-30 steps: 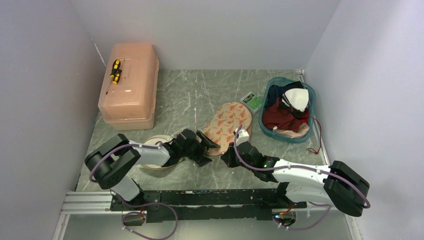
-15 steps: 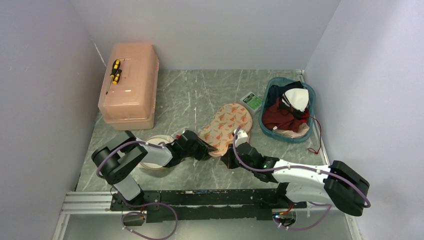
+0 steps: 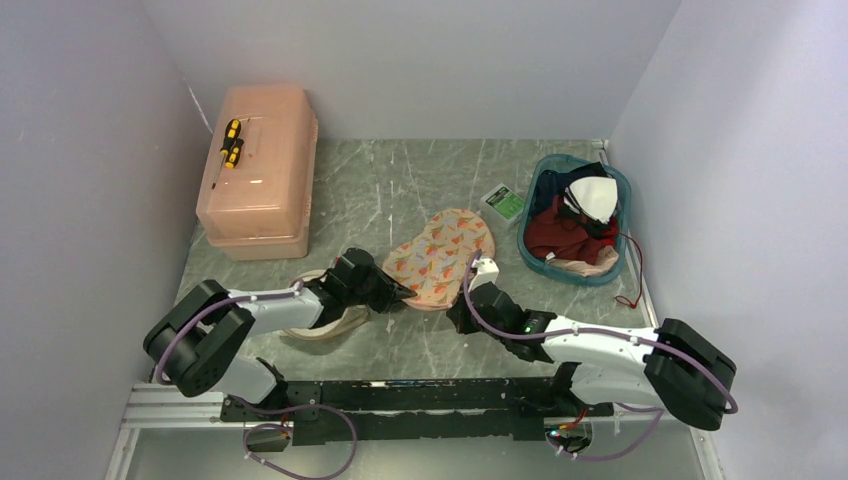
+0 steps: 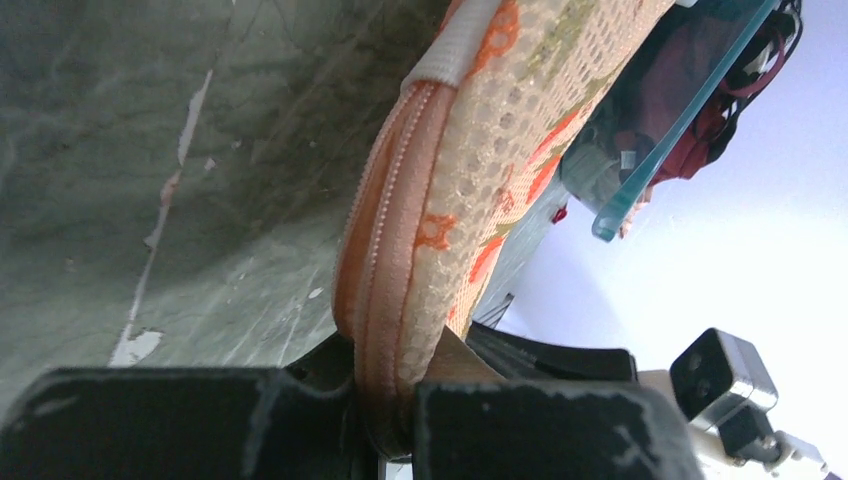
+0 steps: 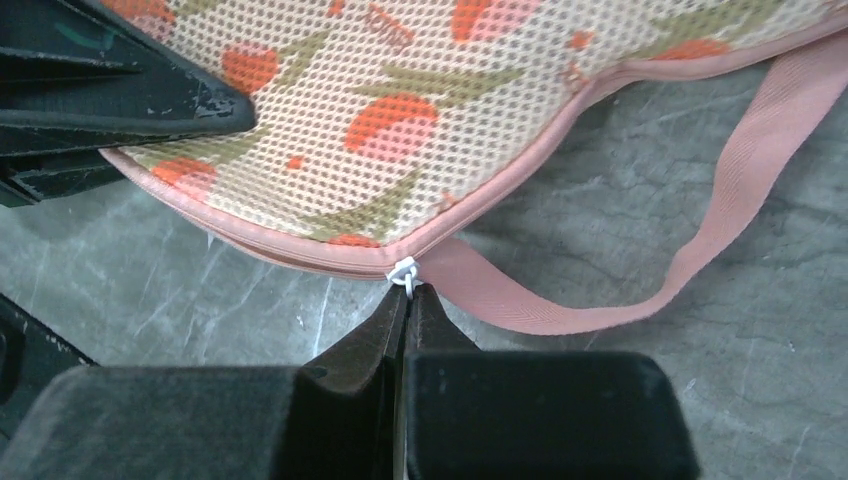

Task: Unzip the laundry bag and remove the bra
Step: Unzip the laundry bag at the center of the board.

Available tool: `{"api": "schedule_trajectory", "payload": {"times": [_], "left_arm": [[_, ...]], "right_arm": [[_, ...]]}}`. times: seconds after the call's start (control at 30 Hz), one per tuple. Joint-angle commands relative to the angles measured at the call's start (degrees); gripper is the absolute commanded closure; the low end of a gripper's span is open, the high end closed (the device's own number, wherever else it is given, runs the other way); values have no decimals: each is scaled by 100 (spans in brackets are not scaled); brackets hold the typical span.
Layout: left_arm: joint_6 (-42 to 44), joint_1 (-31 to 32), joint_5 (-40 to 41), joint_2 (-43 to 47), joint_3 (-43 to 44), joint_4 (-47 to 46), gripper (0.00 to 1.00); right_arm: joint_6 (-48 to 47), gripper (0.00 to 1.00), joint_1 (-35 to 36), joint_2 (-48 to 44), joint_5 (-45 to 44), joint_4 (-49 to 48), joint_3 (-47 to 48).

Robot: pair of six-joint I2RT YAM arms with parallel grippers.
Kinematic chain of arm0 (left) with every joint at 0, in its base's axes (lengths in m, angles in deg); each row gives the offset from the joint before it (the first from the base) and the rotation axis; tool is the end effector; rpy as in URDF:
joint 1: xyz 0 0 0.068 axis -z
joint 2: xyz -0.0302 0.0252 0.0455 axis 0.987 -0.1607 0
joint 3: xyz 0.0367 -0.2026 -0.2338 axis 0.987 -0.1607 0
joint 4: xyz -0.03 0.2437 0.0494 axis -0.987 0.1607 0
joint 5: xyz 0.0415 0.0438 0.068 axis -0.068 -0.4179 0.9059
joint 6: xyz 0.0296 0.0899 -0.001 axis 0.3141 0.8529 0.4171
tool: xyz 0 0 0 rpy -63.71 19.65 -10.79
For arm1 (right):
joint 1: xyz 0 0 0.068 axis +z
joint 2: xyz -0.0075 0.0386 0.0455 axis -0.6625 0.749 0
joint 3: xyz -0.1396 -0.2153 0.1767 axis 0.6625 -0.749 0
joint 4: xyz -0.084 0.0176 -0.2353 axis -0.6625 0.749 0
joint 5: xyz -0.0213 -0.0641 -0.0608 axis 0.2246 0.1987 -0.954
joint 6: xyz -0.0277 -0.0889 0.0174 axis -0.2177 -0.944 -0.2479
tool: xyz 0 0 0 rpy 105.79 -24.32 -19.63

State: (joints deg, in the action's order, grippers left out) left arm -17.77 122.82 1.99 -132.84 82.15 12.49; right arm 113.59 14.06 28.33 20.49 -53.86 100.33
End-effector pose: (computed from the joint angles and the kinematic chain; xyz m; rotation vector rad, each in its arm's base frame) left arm 0.2095 -0.2051 0.1657 -0.9994 2.4290 -1.2431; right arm 0.1413 0.1700 0.1710 -0.1958 2.2598 0.6471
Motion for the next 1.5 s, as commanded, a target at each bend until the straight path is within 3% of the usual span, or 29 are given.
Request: {"api": "schedule_trajectory", "payload": {"times": [0.0, 0.3, 0.5, 0.7, 0.8, 0.93, 1.0, 1.13, 1.2, 1.3, 1.47], "left_arm": [[847, -529, -614, 153, 90, 319, 97], [2212, -1312, -1855, -234, 551, 806, 97], [3223, -1617, -1975, -587, 1302, 1756, 97], [3798, -1735, -1724, -1341, 2297, 2403, 97], [3717, -1816, -1670, -1672, 2575, 2232, 86], [3612, -1888, -1640, -2016, 2863, 2169, 50], [3588, -1911, -1554, -2045, 2927, 2351, 40], [3373, -1930, -1159, -1457, 2626, 2996, 27], [2907, -1917, -1040, -891, 2172, 3110, 26], [1754, -1669, -1021, 160, 1200, 2610, 23], [202, -619, -119, 1365, 230, 1721, 13]], "right_arm": [[68, 100, -211, 78, -423, 307, 175], [246, 100, -1160, 496, -339, 87, 268], [125, 100, -1133, 282, -413, 278, 273], [152, 100, -569, 185, -520, 365, 80], [237, 100, -386, 191, -462, 206, -23], [366, 100, -365, 281, -302, -64, -71], [446, 100, -363, 353, -216, -197, -70], [601, 100, -363, 434, -132, -395, -61], [679, 100, -365, 447, -114, -429, -42], [758, 100, -361, 493, -57, -522, -25], [708, 100, -366, 738, 107, -659, 145]]}}
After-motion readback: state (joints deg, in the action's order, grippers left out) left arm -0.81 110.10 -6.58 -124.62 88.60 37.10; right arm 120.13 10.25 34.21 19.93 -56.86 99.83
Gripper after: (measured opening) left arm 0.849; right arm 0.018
